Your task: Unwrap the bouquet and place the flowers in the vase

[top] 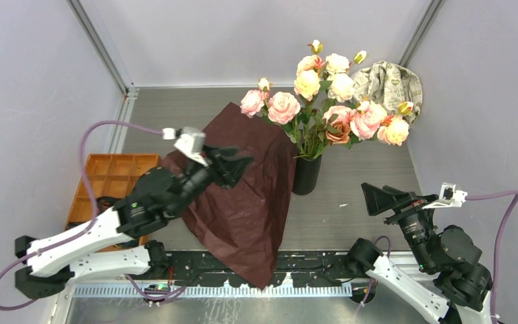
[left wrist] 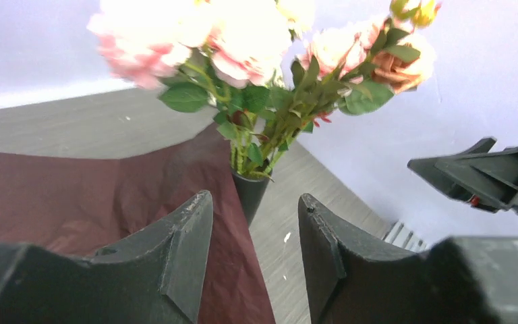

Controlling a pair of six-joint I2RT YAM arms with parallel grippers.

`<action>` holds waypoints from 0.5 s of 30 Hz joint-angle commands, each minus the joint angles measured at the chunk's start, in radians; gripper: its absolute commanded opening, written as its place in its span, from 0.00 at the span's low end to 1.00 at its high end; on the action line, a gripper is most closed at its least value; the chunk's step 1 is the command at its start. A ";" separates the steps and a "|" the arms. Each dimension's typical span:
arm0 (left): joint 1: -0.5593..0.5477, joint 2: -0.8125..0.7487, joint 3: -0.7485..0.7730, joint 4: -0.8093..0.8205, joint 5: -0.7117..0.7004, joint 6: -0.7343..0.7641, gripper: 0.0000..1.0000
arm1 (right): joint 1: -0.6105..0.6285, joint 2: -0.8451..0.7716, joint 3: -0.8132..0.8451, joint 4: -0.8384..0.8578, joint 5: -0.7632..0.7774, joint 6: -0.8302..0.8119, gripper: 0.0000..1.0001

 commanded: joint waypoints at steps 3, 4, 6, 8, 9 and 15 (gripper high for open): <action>-0.003 -0.256 -0.067 -0.150 -0.185 -0.011 0.51 | -0.002 0.012 0.024 -0.019 0.181 0.077 1.00; -0.004 -0.293 -0.074 -0.179 -0.216 -0.011 0.51 | -0.002 0.002 0.020 -0.022 0.202 0.088 1.00; -0.003 -0.367 -0.089 -0.239 -0.274 -0.019 0.51 | -0.003 -0.013 0.019 -0.039 0.246 0.112 0.99; -0.003 -0.426 -0.109 -0.281 -0.320 -0.029 0.51 | -0.002 -0.023 0.020 -0.061 0.281 0.139 1.00; -0.003 -0.450 -0.118 -0.301 -0.341 -0.035 0.52 | -0.002 -0.022 0.022 -0.074 0.301 0.158 0.99; -0.003 -0.559 -0.114 -0.434 -0.439 -0.047 0.52 | -0.002 -0.023 0.006 -0.082 0.367 0.244 0.99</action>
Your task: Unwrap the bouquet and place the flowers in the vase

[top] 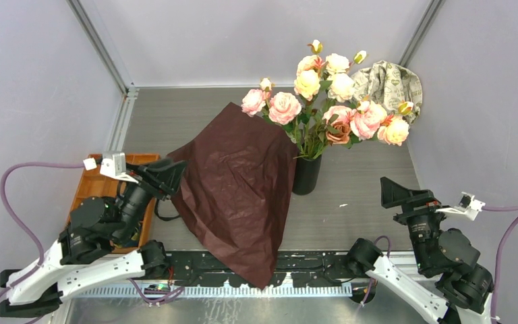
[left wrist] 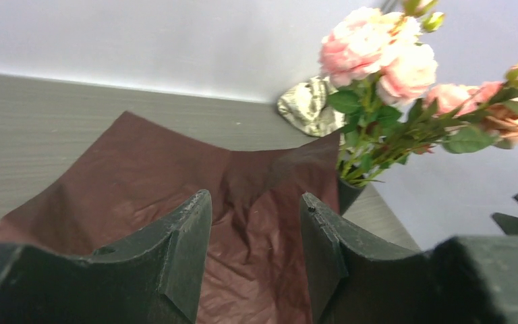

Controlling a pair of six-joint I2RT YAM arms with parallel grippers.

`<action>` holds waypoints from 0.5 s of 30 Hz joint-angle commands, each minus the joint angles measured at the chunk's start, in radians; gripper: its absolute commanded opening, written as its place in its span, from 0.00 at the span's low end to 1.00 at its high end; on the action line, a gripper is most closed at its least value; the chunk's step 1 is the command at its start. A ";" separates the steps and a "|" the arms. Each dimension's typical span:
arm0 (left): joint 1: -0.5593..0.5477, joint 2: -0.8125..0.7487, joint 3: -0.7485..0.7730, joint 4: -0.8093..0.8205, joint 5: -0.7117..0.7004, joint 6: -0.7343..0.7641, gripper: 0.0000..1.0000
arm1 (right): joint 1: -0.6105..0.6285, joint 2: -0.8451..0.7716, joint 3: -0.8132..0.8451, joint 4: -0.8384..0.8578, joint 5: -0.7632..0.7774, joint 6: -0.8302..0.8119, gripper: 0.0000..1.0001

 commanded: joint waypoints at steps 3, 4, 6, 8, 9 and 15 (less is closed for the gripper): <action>-0.002 -0.091 0.002 -0.134 -0.142 -0.014 0.52 | -0.002 -0.004 0.000 -0.002 0.097 0.109 1.00; -0.003 -0.103 0.001 -0.141 -0.149 -0.012 0.52 | -0.002 -0.004 0.001 -0.007 0.099 0.117 0.99; -0.003 -0.124 0.004 -0.156 -0.164 -0.007 0.52 | -0.002 -0.004 0.001 -0.012 0.101 0.128 1.00; -0.002 -0.138 0.011 -0.173 -0.179 -0.003 0.52 | -0.002 -0.004 0.001 -0.015 0.100 0.140 1.00; -0.003 -0.143 0.015 -0.181 -0.185 -0.002 0.52 | -0.002 -0.004 0.001 -0.016 0.098 0.142 1.00; -0.003 -0.169 0.021 -0.211 -0.204 -0.008 0.53 | -0.002 0.017 0.010 -0.090 0.178 0.204 0.99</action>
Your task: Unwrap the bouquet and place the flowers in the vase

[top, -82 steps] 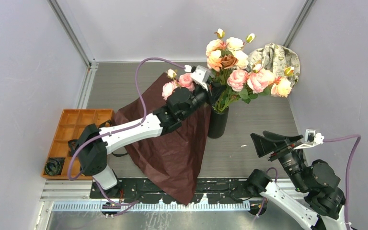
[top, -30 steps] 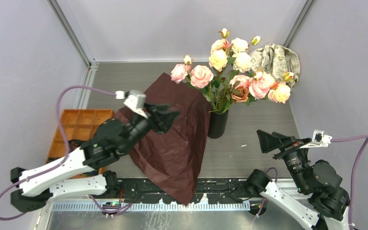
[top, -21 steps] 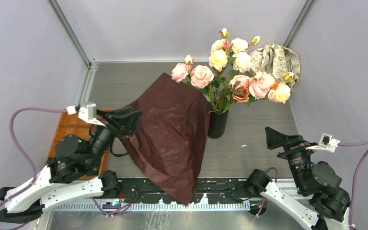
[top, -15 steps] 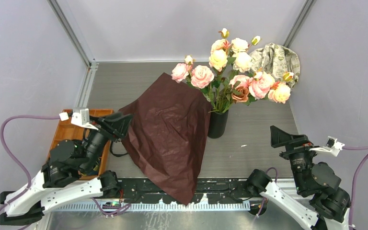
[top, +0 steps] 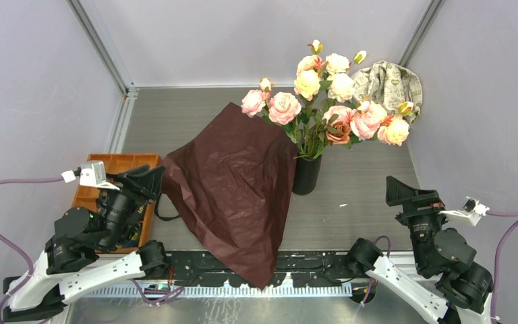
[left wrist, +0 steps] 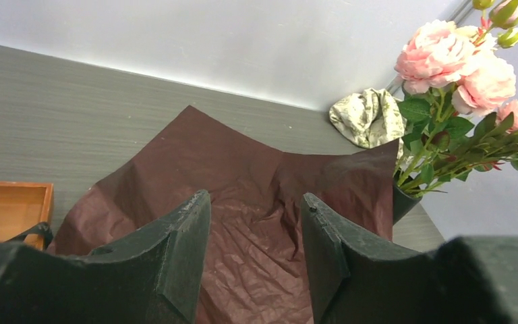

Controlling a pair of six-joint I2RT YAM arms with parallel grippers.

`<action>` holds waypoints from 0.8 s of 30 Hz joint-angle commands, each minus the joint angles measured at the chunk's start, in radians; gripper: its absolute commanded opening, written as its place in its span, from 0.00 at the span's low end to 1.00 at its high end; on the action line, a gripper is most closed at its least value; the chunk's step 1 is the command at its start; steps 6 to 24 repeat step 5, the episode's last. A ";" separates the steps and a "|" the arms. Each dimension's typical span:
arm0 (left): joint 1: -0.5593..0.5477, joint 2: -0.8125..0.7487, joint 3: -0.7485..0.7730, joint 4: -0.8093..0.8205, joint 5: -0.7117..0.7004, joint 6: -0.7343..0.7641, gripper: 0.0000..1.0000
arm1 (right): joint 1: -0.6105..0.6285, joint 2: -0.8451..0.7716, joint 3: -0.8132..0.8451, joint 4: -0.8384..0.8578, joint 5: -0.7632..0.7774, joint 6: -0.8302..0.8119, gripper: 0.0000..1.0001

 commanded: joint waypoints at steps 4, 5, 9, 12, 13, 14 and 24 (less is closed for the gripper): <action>-0.002 -0.019 0.025 -0.020 -0.044 -0.008 0.53 | -0.002 0.020 0.022 -0.077 0.095 0.100 0.99; -0.003 -0.017 0.025 -0.020 -0.046 -0.008 0.53 | -0.002 0.005 0.016 -0.074 0.095 0.101 0.99; -0.003 -0.017 0.025 -0.020 -0.046 -0.008 0.53 | -0.002 0.005 0.016 -0.074 0.095 0.101 0.99; -0.003 -0.017 0.025 -0.020 -0.046 -0.008 0.53 | -0.002 0.005 0.016 -0.074 0.095 0.101 0.99; -0.003 -0.017 0.025 -0.020 -0.046 -0.008 0.53 | -0.002 0.005 0.016 -0.074 0.095 0.101 0.99; -0.003 -0.017 0.025 -0.020 -0.046 -0.008 0.53 | -0.002 0.005 0.016 -0.074 0.095 0.101 0.99; -0.003 -0.017 0.025 -0.020 -0.046 -0.008 0.53 | -0.002 0.005 0.016 -0.074 0.095 0.101 0.99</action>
